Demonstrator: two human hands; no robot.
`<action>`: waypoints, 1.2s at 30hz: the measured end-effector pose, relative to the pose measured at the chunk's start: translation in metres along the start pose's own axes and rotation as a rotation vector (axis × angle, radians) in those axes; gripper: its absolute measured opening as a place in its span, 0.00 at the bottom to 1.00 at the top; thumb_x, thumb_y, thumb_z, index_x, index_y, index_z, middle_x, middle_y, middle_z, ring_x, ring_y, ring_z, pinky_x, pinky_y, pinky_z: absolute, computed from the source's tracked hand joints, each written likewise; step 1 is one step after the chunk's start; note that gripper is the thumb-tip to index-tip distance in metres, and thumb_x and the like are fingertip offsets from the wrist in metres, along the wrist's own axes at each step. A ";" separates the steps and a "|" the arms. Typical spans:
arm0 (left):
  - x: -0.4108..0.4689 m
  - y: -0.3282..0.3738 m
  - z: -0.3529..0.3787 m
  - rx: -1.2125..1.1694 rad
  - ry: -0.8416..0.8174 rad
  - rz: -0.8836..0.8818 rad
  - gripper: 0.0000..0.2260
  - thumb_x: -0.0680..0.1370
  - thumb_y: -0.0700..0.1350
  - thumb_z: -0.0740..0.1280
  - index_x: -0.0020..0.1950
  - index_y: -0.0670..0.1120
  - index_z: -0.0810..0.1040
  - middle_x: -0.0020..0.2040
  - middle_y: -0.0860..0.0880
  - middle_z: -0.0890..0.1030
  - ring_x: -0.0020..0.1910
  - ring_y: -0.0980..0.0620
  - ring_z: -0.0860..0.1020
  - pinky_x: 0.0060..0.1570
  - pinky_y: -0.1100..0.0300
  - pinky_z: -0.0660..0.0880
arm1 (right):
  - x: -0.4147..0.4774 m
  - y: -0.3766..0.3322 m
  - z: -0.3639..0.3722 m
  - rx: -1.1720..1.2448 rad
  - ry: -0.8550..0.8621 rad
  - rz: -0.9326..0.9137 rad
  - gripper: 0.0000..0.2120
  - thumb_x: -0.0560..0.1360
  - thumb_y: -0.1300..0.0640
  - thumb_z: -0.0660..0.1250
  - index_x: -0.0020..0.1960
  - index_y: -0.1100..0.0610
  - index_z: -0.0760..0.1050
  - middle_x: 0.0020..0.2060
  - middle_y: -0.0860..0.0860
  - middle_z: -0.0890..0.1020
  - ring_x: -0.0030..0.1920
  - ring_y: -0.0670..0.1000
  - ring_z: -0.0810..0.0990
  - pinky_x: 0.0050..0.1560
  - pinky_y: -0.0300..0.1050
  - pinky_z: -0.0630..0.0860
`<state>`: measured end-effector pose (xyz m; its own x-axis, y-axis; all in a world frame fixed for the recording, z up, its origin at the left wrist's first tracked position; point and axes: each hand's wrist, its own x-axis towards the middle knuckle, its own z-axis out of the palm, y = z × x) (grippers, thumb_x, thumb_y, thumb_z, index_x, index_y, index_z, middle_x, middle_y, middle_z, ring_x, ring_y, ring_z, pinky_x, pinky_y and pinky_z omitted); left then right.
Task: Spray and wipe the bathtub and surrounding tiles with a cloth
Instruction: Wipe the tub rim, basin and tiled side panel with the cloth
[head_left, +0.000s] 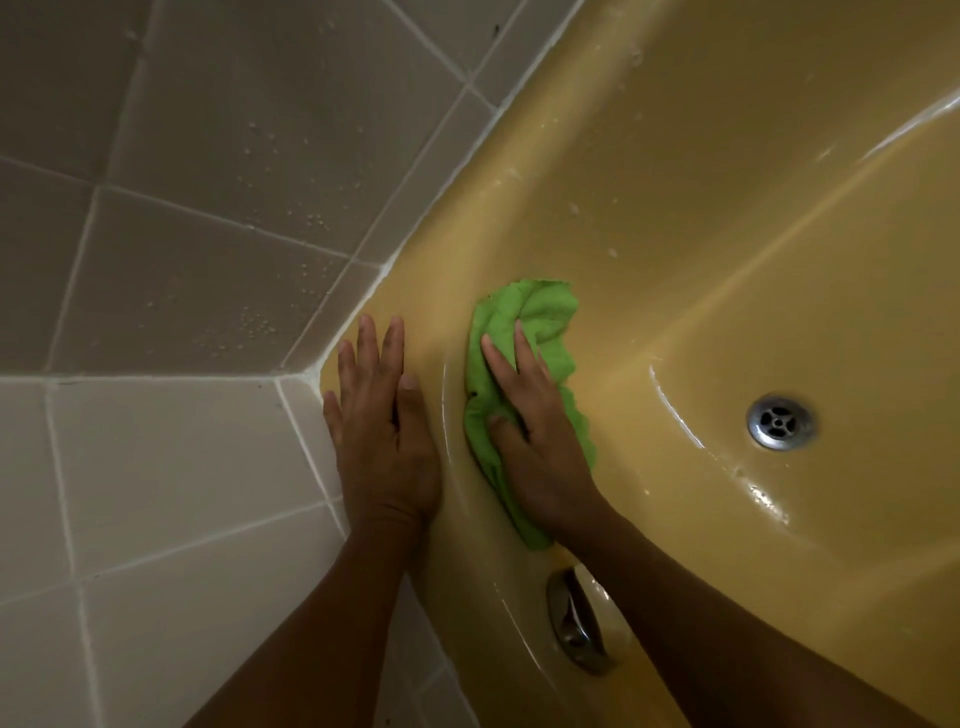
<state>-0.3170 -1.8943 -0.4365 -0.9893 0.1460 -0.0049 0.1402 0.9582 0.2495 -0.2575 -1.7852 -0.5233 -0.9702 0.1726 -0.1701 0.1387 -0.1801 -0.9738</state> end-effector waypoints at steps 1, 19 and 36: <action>0.001 0.000 0.000 0.005 0.002 -0.001 0.23 0.85 0.56 0.48 0.81 0.62 0.57 0.83 0.59 0.52 0.82 0.58 0.47 0.80 0.40 0.45 | -0.001 0.001 0.000 -0.056 0.017 -0.026 0.30 0.82 0.53 0.56 0.79 0.35 0.49 0.82 0.41 0.45 0.81 0.44 0.41 0.81 0.56 0.46; 0.009 0.007 0.002 0.043 0.016 -0.041 0.25 0.84 0.51 0.48 0.82 0.60 0.56 0.83 0.59 0.52 0.82 0.59 0.48 0.81 0.41 0.46 | 0.045 0.067 0.003 -0.025 0.212 0.468 0.29 0.86 0.47 0.50 0.82 0.45 0.42 0.82 0.53 0.45 0.82 0.57 0.44 0.80 0.58 0.45; 0.011 0.019 -0.003 0.042 0.048 -0.025 0.24 0.84 0.52 0.50 0.81 0.56 0.61 0.82 0.58 0.59 0.81 0.63 0.53 0.79 0.41 0.56 | 0.074 -0.032 -0.012 -0.226 0.231 -0.065 0.32 0.84 0.45 0.51 0.82 0.41 0.39 0.79 0.46 0.30 0.79 0.58 0.30 0.79 0.66 0.46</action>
<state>-0.3254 -1.8747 -0.4291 -0.9932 0.1110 0.0362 0.1162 0.9709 0.2092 -0.3318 -1.7552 -0.5068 -0.9112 0.3968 -0.1106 0.1434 0.0537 -0.9882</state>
